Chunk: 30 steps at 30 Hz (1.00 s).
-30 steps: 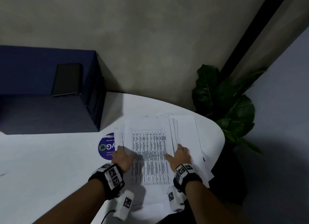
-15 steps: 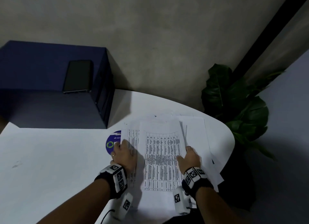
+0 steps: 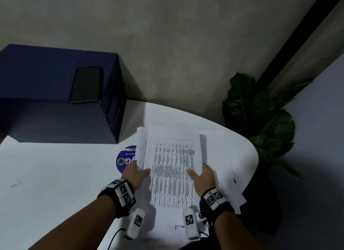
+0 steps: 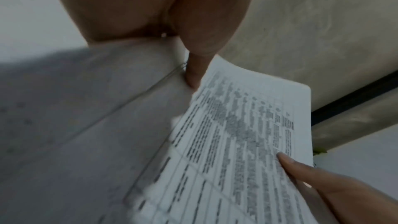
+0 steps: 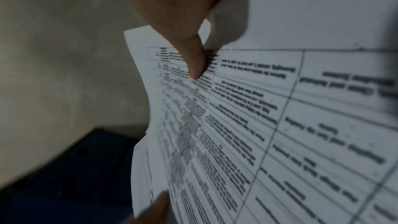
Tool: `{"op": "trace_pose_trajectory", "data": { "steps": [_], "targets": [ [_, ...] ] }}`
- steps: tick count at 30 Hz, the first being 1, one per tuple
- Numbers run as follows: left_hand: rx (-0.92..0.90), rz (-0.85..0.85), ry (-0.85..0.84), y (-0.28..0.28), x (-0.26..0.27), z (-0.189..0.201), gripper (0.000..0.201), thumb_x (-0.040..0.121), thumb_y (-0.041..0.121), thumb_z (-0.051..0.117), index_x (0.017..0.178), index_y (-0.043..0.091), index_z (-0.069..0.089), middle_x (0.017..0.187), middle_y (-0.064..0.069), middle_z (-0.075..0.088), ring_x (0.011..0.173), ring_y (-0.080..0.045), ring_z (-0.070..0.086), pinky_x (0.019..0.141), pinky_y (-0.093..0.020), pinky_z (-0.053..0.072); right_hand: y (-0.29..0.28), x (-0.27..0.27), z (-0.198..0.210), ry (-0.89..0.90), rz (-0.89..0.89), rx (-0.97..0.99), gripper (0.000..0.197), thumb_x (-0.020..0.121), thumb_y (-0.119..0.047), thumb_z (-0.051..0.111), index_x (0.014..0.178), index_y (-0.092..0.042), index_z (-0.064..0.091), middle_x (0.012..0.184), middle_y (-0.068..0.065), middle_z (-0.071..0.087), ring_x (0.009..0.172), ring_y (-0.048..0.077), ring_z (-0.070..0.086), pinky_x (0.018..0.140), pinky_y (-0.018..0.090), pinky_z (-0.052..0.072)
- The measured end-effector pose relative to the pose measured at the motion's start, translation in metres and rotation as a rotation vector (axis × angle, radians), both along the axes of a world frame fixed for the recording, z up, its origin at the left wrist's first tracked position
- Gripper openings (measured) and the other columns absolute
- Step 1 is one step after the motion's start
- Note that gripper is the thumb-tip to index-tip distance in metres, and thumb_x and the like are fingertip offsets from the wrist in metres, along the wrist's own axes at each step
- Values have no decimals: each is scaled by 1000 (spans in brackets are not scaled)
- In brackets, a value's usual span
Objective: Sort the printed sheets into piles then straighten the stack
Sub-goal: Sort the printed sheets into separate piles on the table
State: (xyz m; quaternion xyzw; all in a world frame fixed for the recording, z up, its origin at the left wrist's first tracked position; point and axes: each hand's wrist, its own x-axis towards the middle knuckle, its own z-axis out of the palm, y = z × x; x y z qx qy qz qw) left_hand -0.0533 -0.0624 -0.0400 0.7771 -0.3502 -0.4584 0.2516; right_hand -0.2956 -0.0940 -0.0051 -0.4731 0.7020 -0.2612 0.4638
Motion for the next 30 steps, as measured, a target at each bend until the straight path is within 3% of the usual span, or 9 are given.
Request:
{"op": "trace_pose_trajectory", "data": {
  "steps": [3,6,9,11,14,18,22,26,30],
  "targets": [
    [-84,62,103,0,0,8,58,78,29,81,123,12,48,108,-1,68,102,-21,64,95,-40,51,-1,-15,-3,-202,-66,37,39,83,-21,75,119,-13,62,112,-4,68,106,20,62,100,37,45],
    [-137,45,152,-2,-1,18,34,82,22,79,111,14,65,95,4,75,93,-19,72,88,-38,56,-4,-21,-5,-214,-49,3,30,84,-22,74,112,-17,64,107,-5,70,100,16,64,95,34,48],
    [-208,70,26,0,15,37,7,88,13,71,92,10,67,71,-4,68,67,-24,66,60,-28,54,-4,-21,-5,8,-116,-52,30,89,-28,67,111,-9,62,97,-2,67,91,16,62,91,29,50],
    [-270,123,-8,6,32,52,6,90,8,68,93,4,64,65,-7,62,53,-21,57,42,-22,48,0,-15,-7,291,-42,-16,46,88,-32,66,124,-5,56,106,1,63,102,18,59,93,24,44],
    [-331,168,-68,16,54,60,10,89,9,70,87,3,62,62,-11,62,48,-22,59,42,-22,47,8,6,-23,606,189,143,93,76,-55,69,144,-6,31,145,13,38,134,31,36,111,43,34],
    [-373,165,-81,20,64,63,14,88,13,72,84,4,63,62,-16,65,48,-24,61,48,-31,52,6,24,-34,739,220,264,123,57,-66,77,149,-14,14,149,13,19,137,37,21,105,57,33],
    [-412,162,-87,22,67,67,13,87,13,74,86,4,65,67,-10,66,57,-20,60,56,-29,50,-7,24,-29,728,190,326,118,58,-58,82,146,-7,21,141,16,28,128,38,35,98,51,45],
    [-402,169,-64,26,74,74,16,87,17,75,82,7,64,66,-21,69,58,-37,68,58,-48,59,-12,20,-16,593,116,324,84,67,-41,84,129,-2,43,128,16,55,112,35,60,89,41,55],
    [-374,179,-45,27,82,80,16,86,18,75,83,7,64,67,-22,70,59,-39,69,57,-50,60,-6,14,-7,442,6,245,64,83,-23,73,135,1,44,130,18,59,115,33,61,90,33,51]
  ]
}}
